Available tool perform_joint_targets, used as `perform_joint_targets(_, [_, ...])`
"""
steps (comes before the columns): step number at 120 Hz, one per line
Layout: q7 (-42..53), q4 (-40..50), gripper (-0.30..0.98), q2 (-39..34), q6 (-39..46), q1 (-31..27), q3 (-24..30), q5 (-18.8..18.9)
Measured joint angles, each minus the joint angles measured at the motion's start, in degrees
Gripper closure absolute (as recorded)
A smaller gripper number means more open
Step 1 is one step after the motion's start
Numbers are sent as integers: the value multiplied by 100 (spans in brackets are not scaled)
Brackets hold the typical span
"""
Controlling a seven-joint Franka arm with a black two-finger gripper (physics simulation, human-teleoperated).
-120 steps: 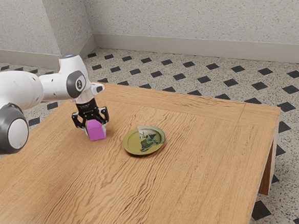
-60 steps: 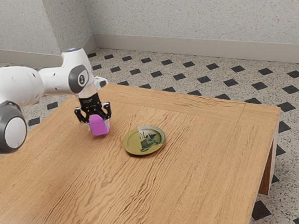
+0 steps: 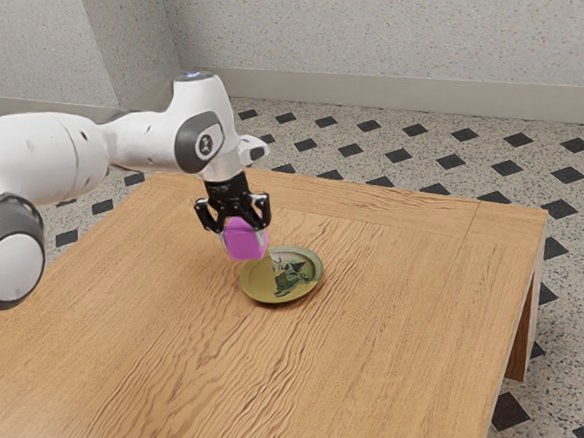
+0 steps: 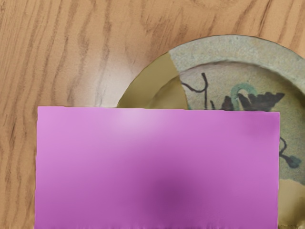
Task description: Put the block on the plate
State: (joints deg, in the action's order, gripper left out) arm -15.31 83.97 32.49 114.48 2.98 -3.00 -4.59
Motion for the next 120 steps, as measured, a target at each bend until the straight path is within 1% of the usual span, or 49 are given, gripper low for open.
perform_joint_targets(21, [-172, 393, 30, -197, 68, 267, 37, 19])
perform_joint_targets(39, [-310, 591, 30, -209, 182, 432, 53, 13])
perform_joint_targets(71, [-464, 385, 30, 11, 280, 422, 161, 2])
perform_joint_targets(94, [-479, 277, 13, 17, 290, 418, 170, 48])
perform_joint_targets(120, [-485, 78, 5, -120, 102, 423, 176, 206])
